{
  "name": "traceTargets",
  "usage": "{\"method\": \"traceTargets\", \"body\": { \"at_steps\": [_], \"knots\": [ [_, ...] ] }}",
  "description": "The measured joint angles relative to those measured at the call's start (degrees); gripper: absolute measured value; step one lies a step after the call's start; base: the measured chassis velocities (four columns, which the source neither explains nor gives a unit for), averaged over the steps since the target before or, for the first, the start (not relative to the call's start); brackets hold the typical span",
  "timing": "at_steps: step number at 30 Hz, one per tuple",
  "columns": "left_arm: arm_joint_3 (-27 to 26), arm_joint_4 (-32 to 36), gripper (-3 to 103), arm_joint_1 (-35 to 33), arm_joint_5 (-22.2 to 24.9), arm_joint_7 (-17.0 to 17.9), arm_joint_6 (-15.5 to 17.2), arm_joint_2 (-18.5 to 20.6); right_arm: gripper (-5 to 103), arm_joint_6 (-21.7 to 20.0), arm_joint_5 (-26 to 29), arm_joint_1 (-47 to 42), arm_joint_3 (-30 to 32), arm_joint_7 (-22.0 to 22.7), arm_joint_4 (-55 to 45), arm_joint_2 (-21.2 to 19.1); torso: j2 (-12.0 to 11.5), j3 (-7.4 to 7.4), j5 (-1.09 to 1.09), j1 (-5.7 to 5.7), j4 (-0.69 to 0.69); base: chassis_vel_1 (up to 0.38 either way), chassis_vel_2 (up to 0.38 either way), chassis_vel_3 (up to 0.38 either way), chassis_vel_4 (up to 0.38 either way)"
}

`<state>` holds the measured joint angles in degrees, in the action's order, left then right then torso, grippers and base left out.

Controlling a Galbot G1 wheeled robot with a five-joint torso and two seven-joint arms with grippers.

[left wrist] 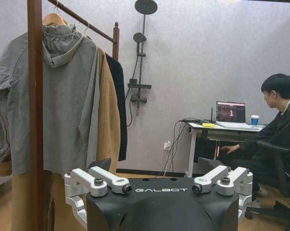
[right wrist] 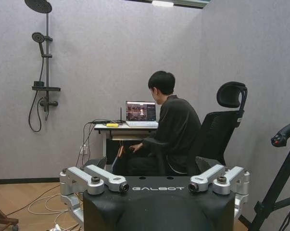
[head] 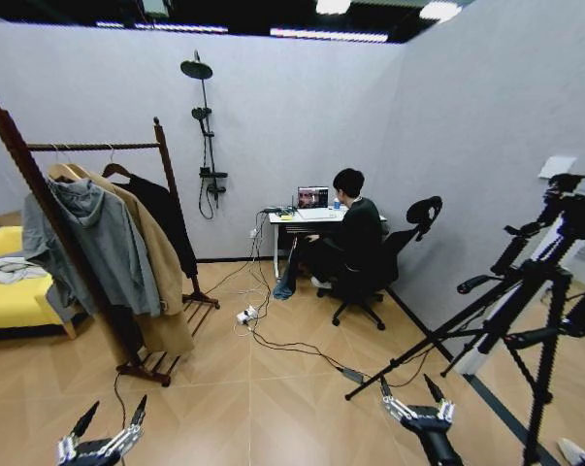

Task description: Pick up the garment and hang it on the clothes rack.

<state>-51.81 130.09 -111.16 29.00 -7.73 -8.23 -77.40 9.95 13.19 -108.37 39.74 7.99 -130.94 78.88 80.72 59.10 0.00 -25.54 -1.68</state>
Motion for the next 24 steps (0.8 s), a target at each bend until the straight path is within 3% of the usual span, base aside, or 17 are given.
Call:
{"method": "traceTargets", "body": {
  "at_steps": [24],
  "knots": [
    [0.0,0.0,100,0.0,0.0,0.0,0.0,0.0,100,0.0,0.0,0.0,0.0,0.0,0.0,0.0,0.0,0.0,0.0,0.0,0.0,0.0,0.0,0.0,0.0]
  ]
}}
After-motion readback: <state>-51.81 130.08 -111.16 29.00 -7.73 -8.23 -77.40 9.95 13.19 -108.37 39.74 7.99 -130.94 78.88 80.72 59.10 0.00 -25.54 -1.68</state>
